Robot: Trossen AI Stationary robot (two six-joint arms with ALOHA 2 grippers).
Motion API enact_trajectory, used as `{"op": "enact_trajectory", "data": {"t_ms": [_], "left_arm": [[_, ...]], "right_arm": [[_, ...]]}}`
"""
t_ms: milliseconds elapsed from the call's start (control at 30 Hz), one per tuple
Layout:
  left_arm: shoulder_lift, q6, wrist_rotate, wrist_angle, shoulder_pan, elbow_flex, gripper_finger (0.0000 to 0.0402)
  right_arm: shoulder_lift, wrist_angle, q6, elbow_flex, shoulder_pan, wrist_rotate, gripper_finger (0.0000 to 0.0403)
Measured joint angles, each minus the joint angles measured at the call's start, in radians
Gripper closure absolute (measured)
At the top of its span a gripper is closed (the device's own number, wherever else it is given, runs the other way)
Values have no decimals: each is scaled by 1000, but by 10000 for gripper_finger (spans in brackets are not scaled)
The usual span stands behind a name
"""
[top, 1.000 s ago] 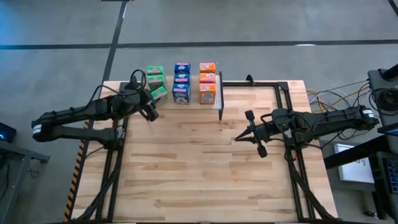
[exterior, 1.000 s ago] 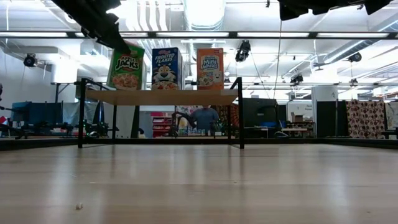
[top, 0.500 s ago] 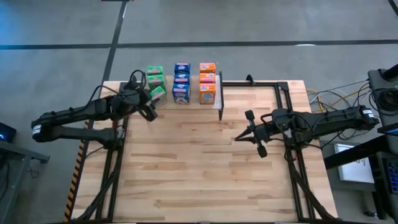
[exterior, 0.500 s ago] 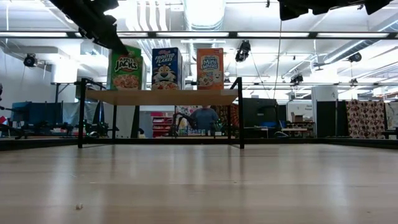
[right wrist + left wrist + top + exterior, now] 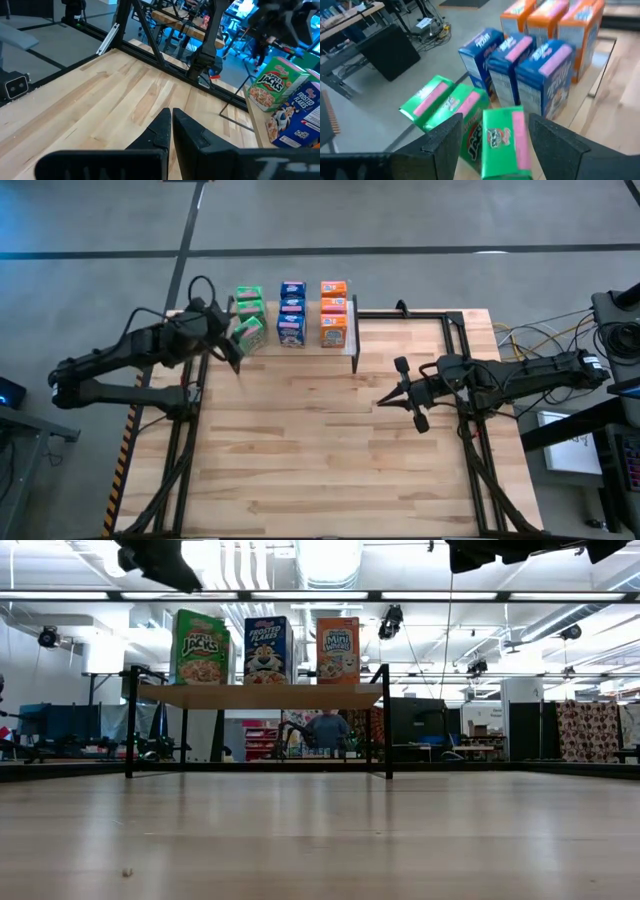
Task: Stack cereal on shelf
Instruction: Put the green cereal box on the shelf aligned with the other green cereal boxes
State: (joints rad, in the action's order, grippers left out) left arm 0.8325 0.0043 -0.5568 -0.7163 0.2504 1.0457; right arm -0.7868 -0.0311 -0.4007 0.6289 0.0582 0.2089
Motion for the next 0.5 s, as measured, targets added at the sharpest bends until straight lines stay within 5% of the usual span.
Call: {"op": "enact_trajectory", "data": {"t_ms": [233, 500], "left_arm": [[57, -190, 26, -24, -1, 77, 193], [224, -449, 128, -290, -1, 212, 193]], "right_arm": [[0, 0, 3, 0, 0, 0, 394], [0, 0, 28, 0, 0, -8, 394]]}}
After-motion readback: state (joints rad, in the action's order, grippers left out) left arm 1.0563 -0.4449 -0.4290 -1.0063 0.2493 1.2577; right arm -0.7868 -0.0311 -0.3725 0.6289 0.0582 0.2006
